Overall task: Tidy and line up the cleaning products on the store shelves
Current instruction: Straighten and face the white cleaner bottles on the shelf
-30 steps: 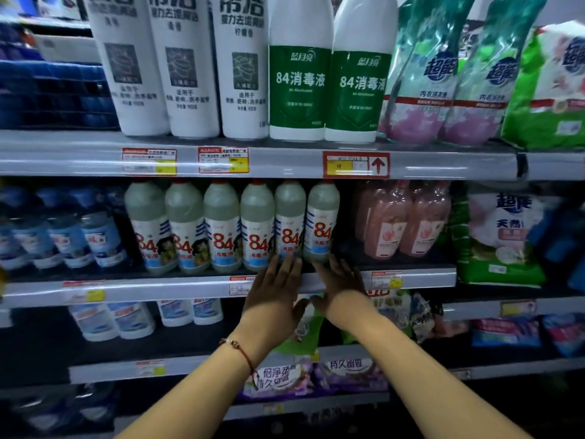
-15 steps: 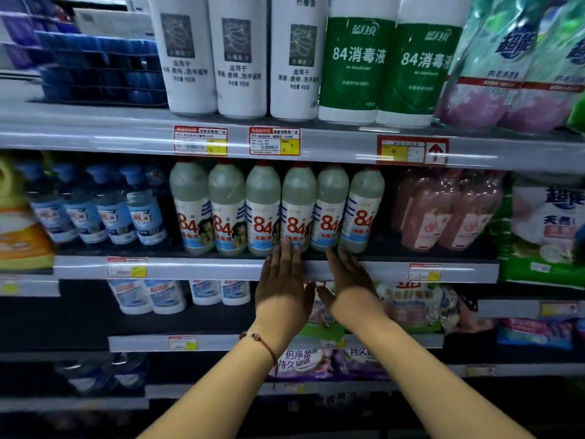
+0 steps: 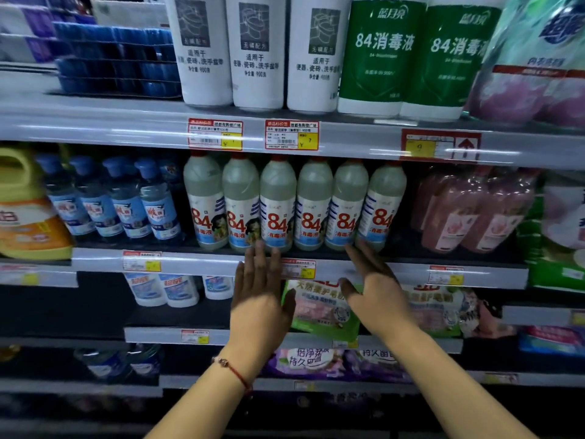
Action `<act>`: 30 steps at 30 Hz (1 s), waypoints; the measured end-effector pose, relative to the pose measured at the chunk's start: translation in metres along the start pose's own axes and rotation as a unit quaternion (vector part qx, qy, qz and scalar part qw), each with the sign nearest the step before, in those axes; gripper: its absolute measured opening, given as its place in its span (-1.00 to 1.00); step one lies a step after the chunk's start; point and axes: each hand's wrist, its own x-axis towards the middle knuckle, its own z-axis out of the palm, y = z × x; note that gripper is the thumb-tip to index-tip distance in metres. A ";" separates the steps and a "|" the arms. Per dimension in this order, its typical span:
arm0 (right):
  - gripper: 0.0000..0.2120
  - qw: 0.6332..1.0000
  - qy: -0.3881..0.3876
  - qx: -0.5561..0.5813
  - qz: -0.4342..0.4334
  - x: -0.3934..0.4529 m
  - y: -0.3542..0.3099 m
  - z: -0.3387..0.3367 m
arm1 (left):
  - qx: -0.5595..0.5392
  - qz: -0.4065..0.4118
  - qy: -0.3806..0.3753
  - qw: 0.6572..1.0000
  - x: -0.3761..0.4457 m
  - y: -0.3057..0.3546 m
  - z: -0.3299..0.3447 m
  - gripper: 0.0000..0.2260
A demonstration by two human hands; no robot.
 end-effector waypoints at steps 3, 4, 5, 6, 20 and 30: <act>-0.36 1.000 0.007 0.010 0.003 0.011 -0.012 0.008 | 0.059 0.031 -0.060 0.996 0.006 -0.007 0.006 -0.31; -0.37 1.000 0.008 0.014 0.004 0.014 -0.016 0.010 | 0.073 0.029 -0.071 0.994 0.009 -0.007 0.009 -0.29; -0.37 1.000 0.003 0.013 0.005 0.016 -0.019 0.013 | 0.084 0.021 -0.081 0.993 0.012 -0.007 0.011 -0.27; -0.36 1.000 -0.005 0.006 0.008 0.017 -0.021 0.015 | 0.090 0.014 -0.083 0.992 0.015 -0.005 0.011 -0.26; -0.35 0.999 0.006 0.022 0.023 0.009 -0.020 0.025 | 0.025 0.037 -0.038 0.998 0.018 -0.021 -0.009 -0.29; -0.30 0.998 -0.044 0.033 -0.028 0.006 -0.044 0.043 | 0.008 -0.037 -0.026 0.999 0.014 -0.051 -0.014 -0.34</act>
